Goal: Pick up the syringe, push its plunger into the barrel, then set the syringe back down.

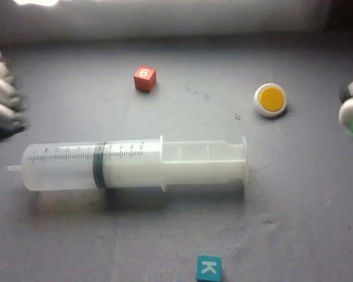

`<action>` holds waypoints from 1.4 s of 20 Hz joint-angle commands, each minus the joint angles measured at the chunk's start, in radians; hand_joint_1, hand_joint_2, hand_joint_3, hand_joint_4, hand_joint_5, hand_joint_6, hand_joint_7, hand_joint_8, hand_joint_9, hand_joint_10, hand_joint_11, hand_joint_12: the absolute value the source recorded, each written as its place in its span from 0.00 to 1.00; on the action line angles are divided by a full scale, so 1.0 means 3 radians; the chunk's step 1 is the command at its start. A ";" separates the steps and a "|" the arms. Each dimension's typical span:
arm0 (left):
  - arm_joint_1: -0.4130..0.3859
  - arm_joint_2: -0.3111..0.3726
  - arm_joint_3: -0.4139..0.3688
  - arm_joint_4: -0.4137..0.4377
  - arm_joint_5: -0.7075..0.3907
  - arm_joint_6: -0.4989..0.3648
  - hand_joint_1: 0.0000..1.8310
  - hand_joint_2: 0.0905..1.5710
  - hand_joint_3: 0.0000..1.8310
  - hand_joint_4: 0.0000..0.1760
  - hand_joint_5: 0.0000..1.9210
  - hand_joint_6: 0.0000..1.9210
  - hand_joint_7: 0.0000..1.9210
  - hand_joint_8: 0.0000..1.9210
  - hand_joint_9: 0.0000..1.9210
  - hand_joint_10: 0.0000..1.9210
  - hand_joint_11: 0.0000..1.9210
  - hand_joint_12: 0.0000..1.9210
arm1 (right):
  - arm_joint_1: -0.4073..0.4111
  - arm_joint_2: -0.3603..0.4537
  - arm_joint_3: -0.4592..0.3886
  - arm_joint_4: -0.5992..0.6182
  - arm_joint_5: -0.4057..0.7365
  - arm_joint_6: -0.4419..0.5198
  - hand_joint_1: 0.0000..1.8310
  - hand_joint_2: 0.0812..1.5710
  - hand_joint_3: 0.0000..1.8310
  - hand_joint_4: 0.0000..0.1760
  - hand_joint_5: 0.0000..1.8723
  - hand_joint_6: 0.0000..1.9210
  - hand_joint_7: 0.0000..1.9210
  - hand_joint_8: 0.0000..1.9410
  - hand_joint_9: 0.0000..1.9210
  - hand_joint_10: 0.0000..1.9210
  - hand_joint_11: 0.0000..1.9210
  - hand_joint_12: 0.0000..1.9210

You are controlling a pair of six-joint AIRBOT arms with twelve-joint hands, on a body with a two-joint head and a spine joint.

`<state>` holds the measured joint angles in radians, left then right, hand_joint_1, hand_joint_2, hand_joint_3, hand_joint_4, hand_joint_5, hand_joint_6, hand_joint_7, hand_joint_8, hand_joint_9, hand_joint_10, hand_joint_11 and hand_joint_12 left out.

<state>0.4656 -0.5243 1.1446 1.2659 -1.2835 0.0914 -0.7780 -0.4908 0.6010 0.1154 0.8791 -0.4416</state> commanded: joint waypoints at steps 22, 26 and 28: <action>0.0066 -0.0133 0.0096 -0.0113 -0.0300 0.0137 0.60 0.54 0.00 0.00 0.00 0.00 0.00 0.00 0.00 0.00 0.00 0.00 | -0.0538 -0.0149 0.0128 -0.0050 0.1290 0.0154 0.00 0.68 0.00 0.00 0.00 0.00 0.00 0.00 0.00 0.00 0.00 0.00; 0.0039 -0.0108 0.0068 -0.0331 -0.0274 0.0141 0.71 0.61 0.00 0.00 0.00 0.00 0.00 0.00 0.00 0.00 0.00 0.00 | -0.0557 -0.0148 0.0128 -0.0053 0.1293 0.0145 0.01 0.69 0.00 0.00 0.00 0.00 0.00 0.00 0.00 0.00 0.00 0.00; 0.0012 -0.0091 0.0035 -0.0319 -0.0165 0.0131 0.71 0.60 0.00 0.00 0.00 0.00 0.00 0.00 0.00 0.00 0.00 0.00 | -0.0565 -0.0148 0.0128 -0.0057 0.1293 0.0140 0.01 0.68 0.00 0.00 0.00 0.00 0.00 0.00 0.00 0.00 0.00 0.00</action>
<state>0.4778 -0.5564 1.1561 1.2594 -1.3025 0.1268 -0.9527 -0.5392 0.6384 0.0921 1.1397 -0.4034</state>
